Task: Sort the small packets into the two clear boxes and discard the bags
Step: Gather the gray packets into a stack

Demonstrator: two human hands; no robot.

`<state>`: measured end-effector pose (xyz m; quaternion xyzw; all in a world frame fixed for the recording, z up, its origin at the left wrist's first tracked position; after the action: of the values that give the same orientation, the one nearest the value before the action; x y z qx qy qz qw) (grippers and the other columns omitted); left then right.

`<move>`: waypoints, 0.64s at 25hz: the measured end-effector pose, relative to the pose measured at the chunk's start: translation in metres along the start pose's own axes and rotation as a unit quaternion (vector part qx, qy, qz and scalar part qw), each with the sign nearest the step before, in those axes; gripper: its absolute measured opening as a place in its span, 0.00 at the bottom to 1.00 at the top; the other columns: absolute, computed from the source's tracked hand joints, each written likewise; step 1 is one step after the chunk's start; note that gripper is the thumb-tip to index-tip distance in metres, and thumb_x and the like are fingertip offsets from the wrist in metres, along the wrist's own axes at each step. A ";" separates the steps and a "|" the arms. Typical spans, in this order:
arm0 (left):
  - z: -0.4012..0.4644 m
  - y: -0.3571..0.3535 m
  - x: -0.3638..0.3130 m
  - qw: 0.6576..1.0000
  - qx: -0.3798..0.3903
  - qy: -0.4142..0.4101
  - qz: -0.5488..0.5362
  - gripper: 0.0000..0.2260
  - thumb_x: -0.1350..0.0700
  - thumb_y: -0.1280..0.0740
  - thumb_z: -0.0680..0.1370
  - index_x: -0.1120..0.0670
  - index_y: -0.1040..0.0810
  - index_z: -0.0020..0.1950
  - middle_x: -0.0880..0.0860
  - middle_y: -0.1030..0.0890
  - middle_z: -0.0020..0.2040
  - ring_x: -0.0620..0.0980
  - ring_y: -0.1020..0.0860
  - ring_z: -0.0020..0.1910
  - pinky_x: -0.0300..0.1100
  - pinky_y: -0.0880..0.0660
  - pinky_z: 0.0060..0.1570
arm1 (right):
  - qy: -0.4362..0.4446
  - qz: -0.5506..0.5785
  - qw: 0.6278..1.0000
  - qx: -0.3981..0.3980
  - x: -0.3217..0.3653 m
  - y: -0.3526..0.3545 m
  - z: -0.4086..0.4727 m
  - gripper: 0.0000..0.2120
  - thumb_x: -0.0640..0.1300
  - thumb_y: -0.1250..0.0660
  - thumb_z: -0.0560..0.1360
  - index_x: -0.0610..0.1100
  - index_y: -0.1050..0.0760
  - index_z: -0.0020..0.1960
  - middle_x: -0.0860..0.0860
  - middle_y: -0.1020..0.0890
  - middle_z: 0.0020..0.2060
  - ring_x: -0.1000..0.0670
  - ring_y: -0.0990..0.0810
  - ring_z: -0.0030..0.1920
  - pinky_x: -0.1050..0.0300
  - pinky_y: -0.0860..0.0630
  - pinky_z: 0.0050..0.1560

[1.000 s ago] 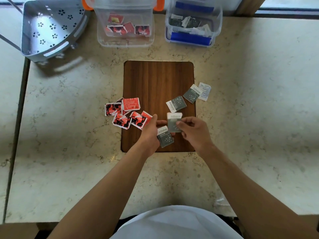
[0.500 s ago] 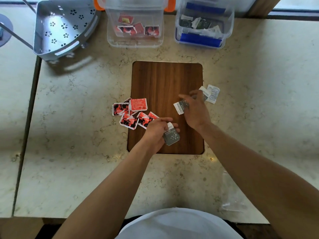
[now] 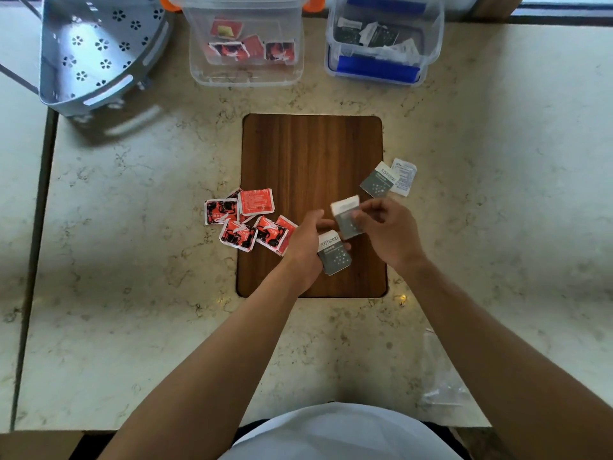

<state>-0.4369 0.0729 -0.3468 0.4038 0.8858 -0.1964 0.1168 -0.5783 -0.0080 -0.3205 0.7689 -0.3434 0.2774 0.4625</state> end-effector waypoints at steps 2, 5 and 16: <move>0.003 -0.008 -0.002 1.000 -0.003 0.000 0.003 0.11 0.54 0.37 0.78 0.58 0.21 0.55 0.60 0.19 0.52 0.57 0.20 0.51 0.53 0.22 0.55 | 0.032 -0.037 0.997 0.068 0.000 -0.012 -0.015 0.08 0.52 0.28 0.75 0.49 0.19 0.50 0.57 0.16 0.43 0.59 0.18 0.42 0.68 0.23 0.42; 0.012 -0.018 -0.010 0.996 0.007 -0.035 0.087 0.14 0.66 0.40 0.78 0.58 0.22 0.61 0.60 0.21 0.58 0.59 0.19 0.57 0.57 0.20 0.61 | 0.086 -0.116 0.989 0.014 0.003 -0.009 -0.014 0.11 0.53 0.33 0.79 0.47 0.17 0.46 0.55 0.18 0.38 0.60 0.23 0.36 0.69 0.32 0.37; 0.024 -0.024 -0.031 0.998 0.001 -0.049 0.050 0.14 0.69 0.41 0.78 0.61 0.22 0.60 0.62 0.16 0.49 0.58 0.16 0.46 0.56 0.18 0.52 | -0.138 -0.136 0.968 -0.158 -0.013 0.028 0.055 0.17 0.54 0.29 0.75 0.44 0.15 0.57 0.45 0.13 0.54 0.47 0.15 0.50 0.62 0.30 0.37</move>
<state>-0.4341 0.0270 -0.3509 0.4375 0.8576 -0.2108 0.1695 -0.6023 -0.0636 -0.3391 0.7560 -0.3359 0.0457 0.5599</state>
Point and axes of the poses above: each hand's wrist, its own z-axis towards the middle knuckle, its own y-axis out of the back of the hand, x = y × z, the point moved 6 cm from there along z, towards the middle knuckle
